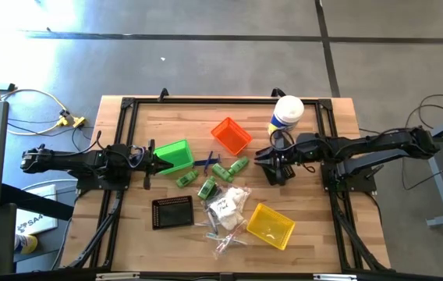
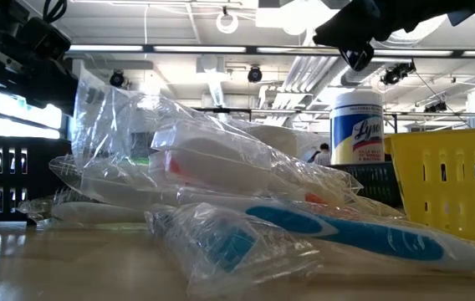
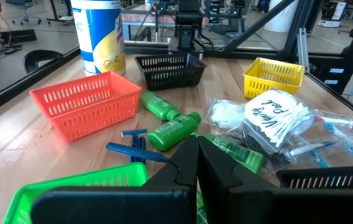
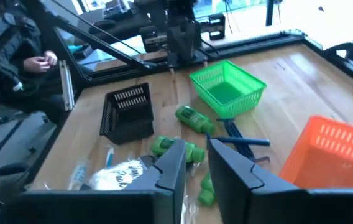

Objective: Pick & Place Travel size toiletries
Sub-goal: Put the green shampoo into the top black bin

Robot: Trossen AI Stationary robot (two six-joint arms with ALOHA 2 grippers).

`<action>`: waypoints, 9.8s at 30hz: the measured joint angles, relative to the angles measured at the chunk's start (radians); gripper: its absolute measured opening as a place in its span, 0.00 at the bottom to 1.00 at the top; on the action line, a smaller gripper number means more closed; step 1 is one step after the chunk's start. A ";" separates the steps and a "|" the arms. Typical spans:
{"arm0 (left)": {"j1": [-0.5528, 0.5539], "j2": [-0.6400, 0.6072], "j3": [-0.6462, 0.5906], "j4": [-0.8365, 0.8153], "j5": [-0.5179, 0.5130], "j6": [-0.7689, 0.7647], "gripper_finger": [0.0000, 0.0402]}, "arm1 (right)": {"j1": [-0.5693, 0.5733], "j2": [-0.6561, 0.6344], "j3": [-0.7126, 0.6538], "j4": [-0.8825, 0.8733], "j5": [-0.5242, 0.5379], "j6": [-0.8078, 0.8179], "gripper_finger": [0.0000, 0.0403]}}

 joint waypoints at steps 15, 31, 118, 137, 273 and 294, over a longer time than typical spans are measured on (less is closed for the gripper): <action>0.000 0.000 0.000 0.000 0.000 0.000 0.00 | 0.000 -0.031 0.000 -0.065 -0.001 -0.008 0.01; 0.000 0.000 0.000 0.000 0.004 0.000 0.00 | 0.006 -0.079 0.000 -0.195 0.116 -0.038 0.01; 0.000 0.000 0.027 -0.015 -0.063 -0.175 0.00 | 0.008 -0.482 -0.367 0.061 -0.022 -0.120 0.01; 0.000 0.061 0.026 0.054 -0.104 -0.335 0.00 | -0.071 -0.489 -0.369 0.105 -0.106 -0.041 0.01; -0.127 1.487 0.814 -0.116 0.080 -1.051 0.73 | -0.071 -0.487 -0.369 0.117 -0.076 -0.124 0.01; -0.127 1.489 0.812 -0.121 0.083 -1.045 0.44 | -0.071 -0.487 -0.369 0.114 -0.076 -0.127 0.01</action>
